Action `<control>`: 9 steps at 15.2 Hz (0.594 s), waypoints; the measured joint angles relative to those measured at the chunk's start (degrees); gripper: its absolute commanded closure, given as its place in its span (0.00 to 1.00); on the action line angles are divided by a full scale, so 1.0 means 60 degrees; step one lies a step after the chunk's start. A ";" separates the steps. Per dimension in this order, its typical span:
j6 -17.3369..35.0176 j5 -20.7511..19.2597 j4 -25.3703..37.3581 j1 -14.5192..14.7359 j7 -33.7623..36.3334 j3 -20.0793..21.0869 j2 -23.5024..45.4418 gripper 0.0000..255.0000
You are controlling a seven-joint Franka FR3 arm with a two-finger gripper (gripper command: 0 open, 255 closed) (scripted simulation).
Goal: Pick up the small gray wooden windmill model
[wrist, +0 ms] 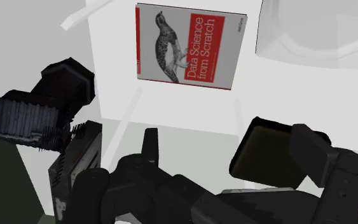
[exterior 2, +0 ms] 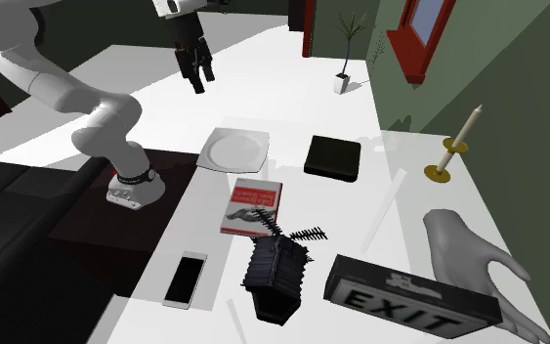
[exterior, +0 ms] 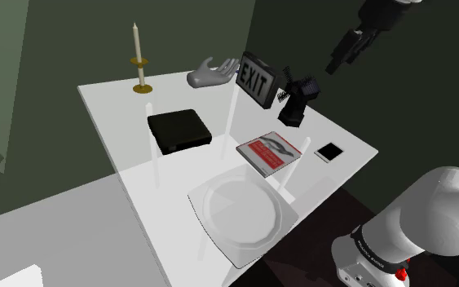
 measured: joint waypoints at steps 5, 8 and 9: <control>0.0949 -0.0150 -0.0191 -0.0155 -0.0308 -0.0472 0.0514 0.00; 0.1844 -0.0258 -0.0366 -0.0294 -0.0643 -0.0959 0.0985 0.00; 0.2134 -0.0263 -0.0386 -0.0317 -0.0700 -0.1068 0.1178 0.00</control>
